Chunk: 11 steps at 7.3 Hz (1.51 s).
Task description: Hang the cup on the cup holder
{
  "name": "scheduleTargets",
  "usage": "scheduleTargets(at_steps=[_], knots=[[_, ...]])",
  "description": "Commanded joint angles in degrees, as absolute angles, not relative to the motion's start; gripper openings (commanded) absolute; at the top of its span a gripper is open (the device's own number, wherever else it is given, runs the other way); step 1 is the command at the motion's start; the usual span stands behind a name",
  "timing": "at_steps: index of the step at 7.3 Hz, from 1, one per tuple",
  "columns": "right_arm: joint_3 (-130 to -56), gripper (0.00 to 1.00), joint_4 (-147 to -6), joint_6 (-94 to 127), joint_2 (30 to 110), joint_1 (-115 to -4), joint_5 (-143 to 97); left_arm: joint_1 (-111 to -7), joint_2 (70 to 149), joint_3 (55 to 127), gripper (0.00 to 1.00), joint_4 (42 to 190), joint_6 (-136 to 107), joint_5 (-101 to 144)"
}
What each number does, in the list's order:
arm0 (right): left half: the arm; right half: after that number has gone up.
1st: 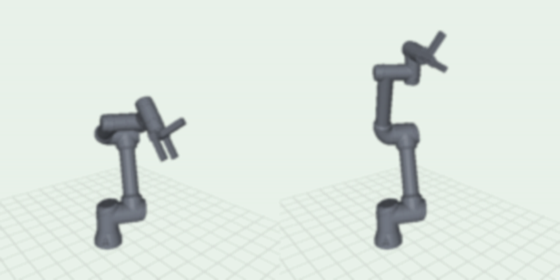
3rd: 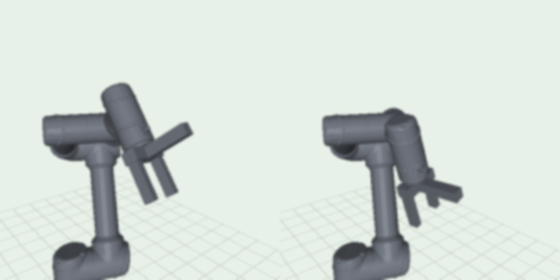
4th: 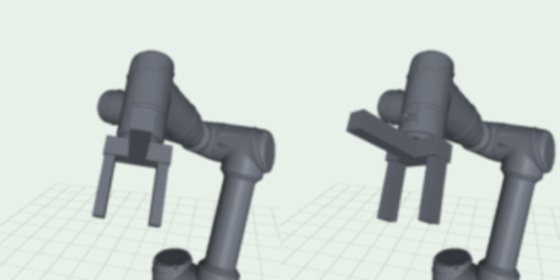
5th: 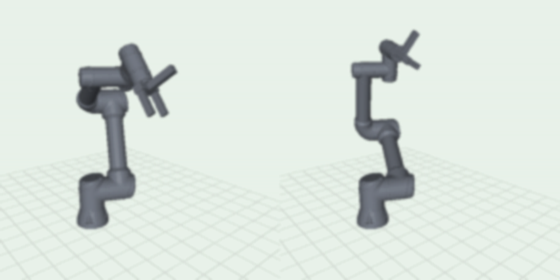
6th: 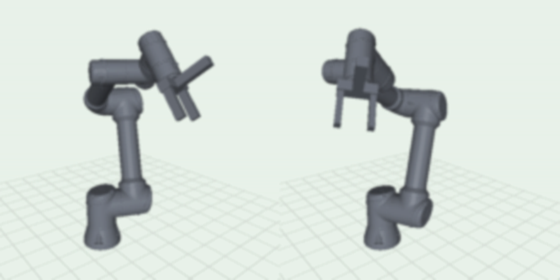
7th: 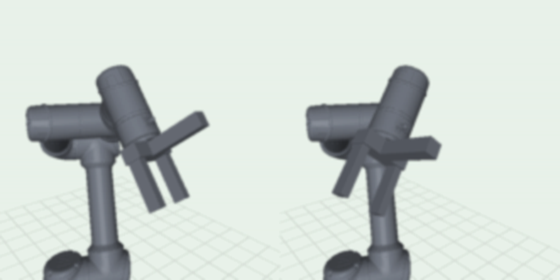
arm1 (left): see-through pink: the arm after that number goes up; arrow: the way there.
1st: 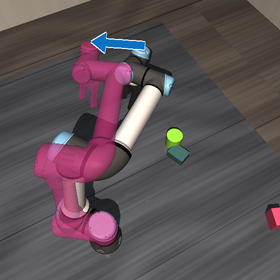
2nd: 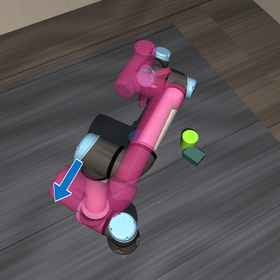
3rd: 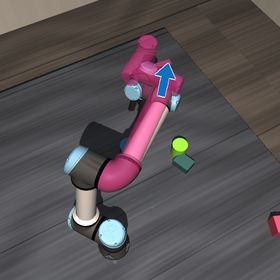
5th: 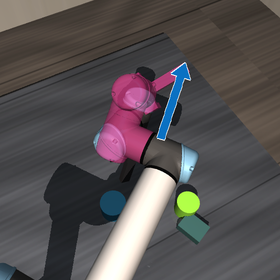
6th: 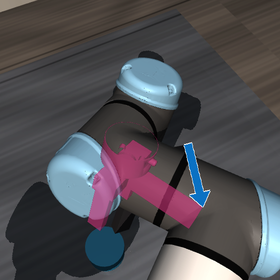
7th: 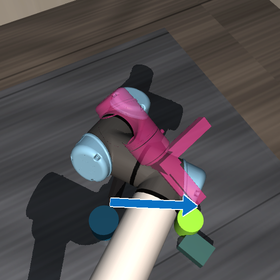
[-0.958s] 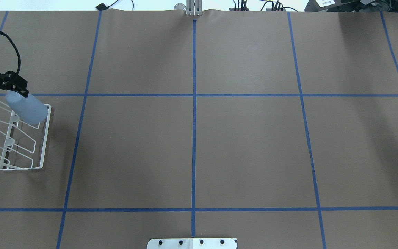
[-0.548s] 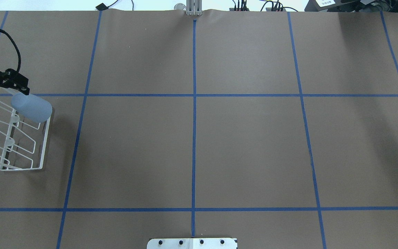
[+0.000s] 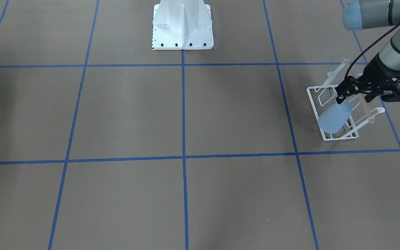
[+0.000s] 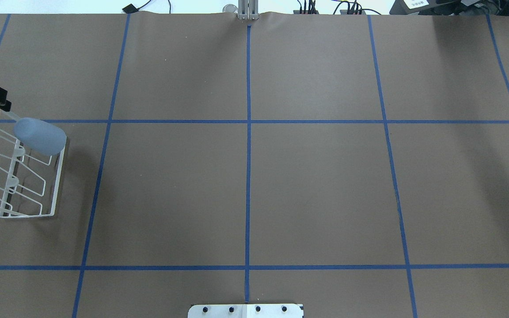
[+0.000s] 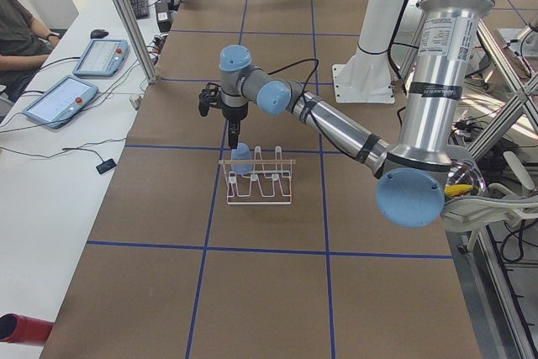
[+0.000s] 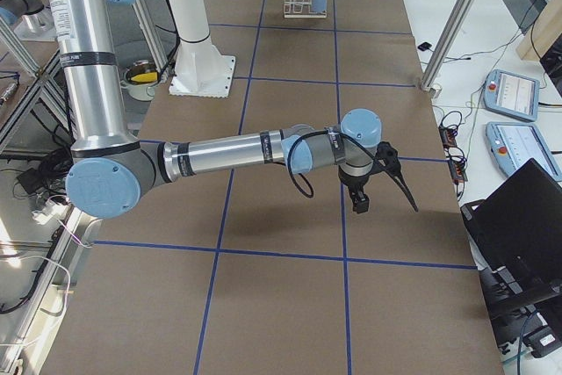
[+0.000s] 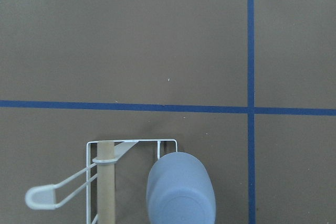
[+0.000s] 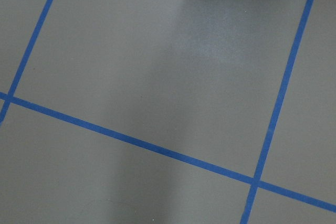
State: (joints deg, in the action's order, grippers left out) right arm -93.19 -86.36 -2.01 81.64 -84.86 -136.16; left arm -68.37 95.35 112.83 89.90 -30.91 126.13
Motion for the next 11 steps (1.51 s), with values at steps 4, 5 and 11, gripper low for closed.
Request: scheduleTargets(at_steps=[4, 5, 11], knots=[[-97.46, 1.00, -88.51, -2.81, 86.91, -86.84, -134.13, -85.49, 93.78, 97.41, 0.98, 90.17, 6.81, 126.47], [-97.73, 1.00, -88.42, -2.81, 87.79, -86.75, -132.73, -86.21, 93.61, 95.90, 0.98, 89.74, 7.81, 126.82], [-97.91, 1.00, -88.77, -2.72, 87.19, -82.54, -127.45, -86.13, 92.11, 96.68, 0.98, 90.26, -1.31, 134.30]])
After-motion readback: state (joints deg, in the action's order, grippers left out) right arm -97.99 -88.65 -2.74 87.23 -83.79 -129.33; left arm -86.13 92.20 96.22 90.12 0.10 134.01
